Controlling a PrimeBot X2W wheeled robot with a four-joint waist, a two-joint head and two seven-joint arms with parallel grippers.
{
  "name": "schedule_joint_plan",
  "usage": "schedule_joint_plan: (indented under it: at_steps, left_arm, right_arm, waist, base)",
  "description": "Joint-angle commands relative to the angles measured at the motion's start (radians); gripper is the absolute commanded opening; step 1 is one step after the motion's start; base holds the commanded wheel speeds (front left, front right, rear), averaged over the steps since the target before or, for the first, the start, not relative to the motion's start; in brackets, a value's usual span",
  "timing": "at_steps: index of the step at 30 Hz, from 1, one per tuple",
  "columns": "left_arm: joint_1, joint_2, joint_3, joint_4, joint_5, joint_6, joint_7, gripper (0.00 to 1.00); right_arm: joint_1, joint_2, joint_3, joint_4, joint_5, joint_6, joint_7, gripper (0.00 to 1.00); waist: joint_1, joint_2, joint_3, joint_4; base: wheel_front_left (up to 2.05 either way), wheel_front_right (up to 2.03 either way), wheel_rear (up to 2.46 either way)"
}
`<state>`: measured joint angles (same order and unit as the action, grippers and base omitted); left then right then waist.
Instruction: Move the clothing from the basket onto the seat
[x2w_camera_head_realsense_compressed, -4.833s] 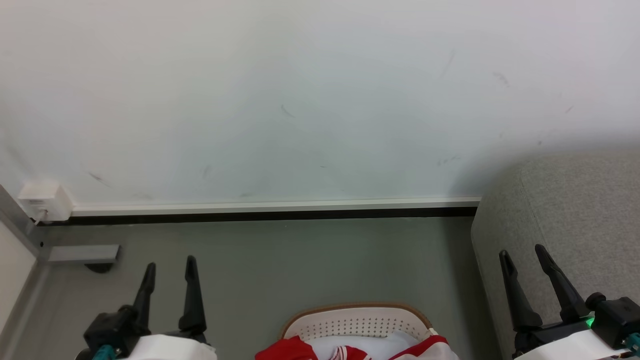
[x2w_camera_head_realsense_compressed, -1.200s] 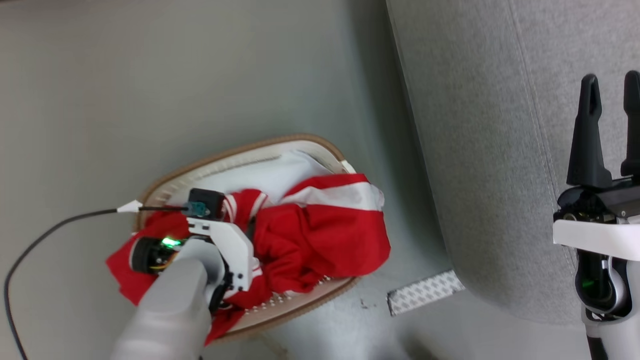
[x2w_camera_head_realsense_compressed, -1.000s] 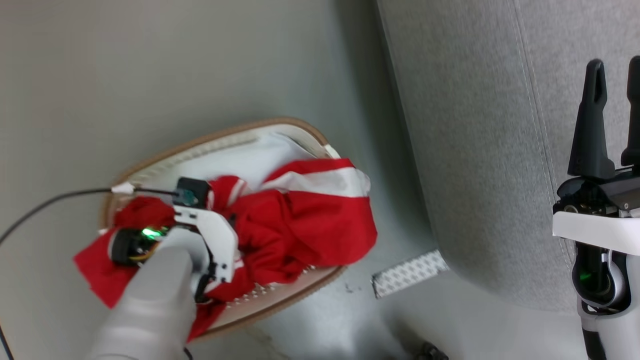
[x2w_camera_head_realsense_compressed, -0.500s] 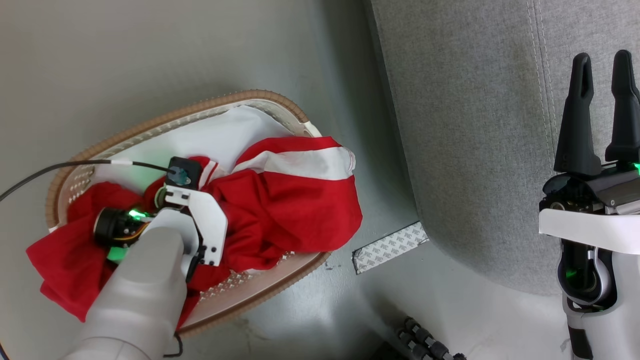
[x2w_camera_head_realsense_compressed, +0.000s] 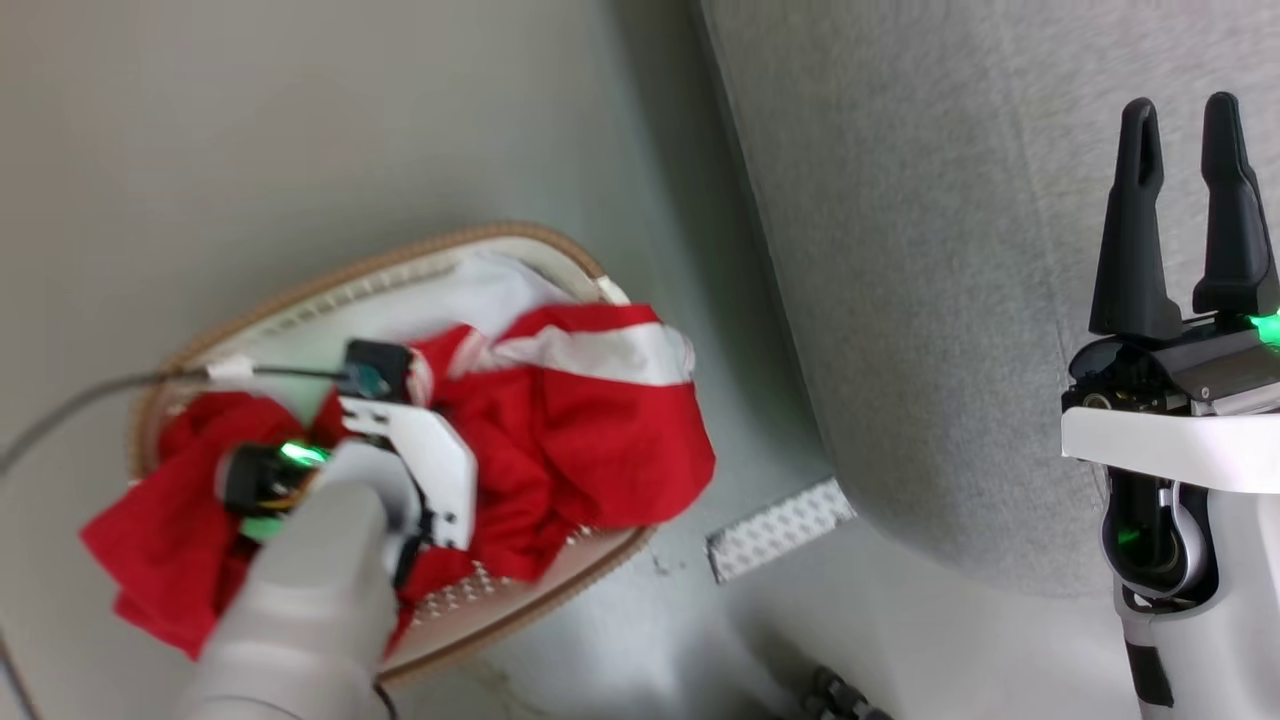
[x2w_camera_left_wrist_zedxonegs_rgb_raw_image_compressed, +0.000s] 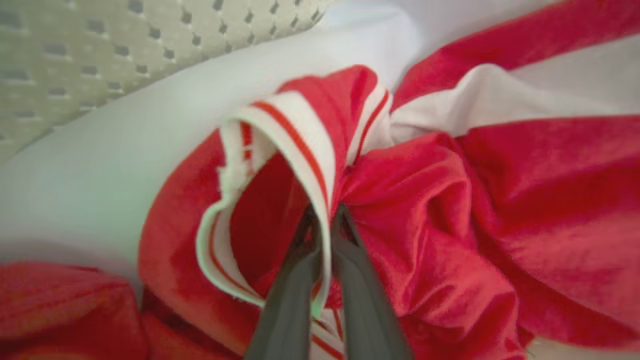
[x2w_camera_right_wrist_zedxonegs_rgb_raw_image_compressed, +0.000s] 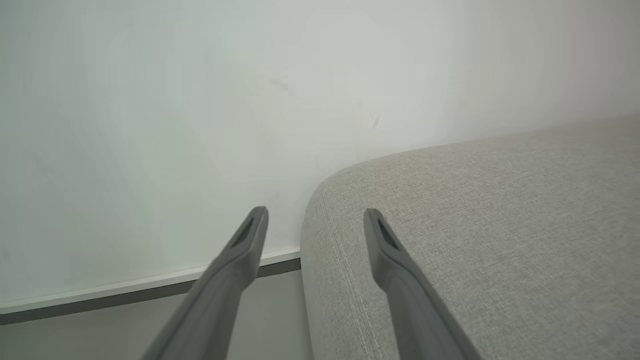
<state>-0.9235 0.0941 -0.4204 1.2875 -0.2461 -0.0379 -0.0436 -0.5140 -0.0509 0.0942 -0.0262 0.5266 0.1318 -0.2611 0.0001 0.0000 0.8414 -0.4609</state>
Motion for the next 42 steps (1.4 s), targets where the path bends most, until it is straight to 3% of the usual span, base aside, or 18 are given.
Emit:
schedule_joint_plan:
  at_steps: [1,8,13,19,26,34,42]
  left_arm:
    - [0.015,0.000,0.003,0.001,-0.005,-0.006,-0.014,0.00]
    - [0.086,-0.041,0.009,-0.019,-0.086,-0.068,-0.104,0.00]
    - [0.177,-0.043,-0.055,-0.131,-0.210,-0.092,-0.137,0.00]
    - [0.271,-0.042,-0.184,-0.283,-0.376,-0.093,-0.153,0.00]
    - [0.315,-0.042,-0.268,-0.374,-0.469,-0.093,-0.195,0.00]
    - [0.317,-0.042,-0.274,-0.479,-0.494,-0.070,-0.215,0.00]
    - [0.317,0.008,-0.243,-0.666,-0.476,-0.037,-0.213,0.00]
  right_arm:
    - [0.001,-0.004,-0.003,0.006,-0.010,-0.002,-0.003,1.00]
    - [0.050,-0.065,-0.009,0.026,-0.027,-0.002,-0.003,1.00]
    - [0.094,-0.100,0.001,0.043,-0.034,-0.002,-0.003,1.00]
    - [0.148,-0.133,0.008,0.064,-0.037,-0.002,-0.003,1.00]
    - [0.208,-0.160,0.013,0.086,-0.033,-0.002,-0.003,1.00]
    - [0.259,-0.171,0.029,0.104,-0.023,-0.002,-0.003,1.00]
    - [0.309,-0.169,0.064,0.122,-0.008,-0.002,-0.003,1.00]
  waist:
    - [-0.0001,0.0000,-0.065,0.039]
    - [-0.0001,0.0000,-0.250,0.123]
    - [-0.0001,0.0000,-0.382,0.171]
    - [-0.0001,0.0000,-0.522,0.226]
    - [-0.0001,0.0000,-0.654,0.279]
    - [-0.0001,0.0000,-0.751,0.313]
    - [-0.0001,0.0000,-0.832,0.318]
  base:
    - [0.00,0.00,0.00]
    - [0.00,0.00,0.00]
    - [0.00,0.00,0.00]
    - [0.00,0.00,0.00]
    - [0.00,0.00,0.00]
    - [0.00,0.00,0.00]
    - [0.00,0.00,0.00]
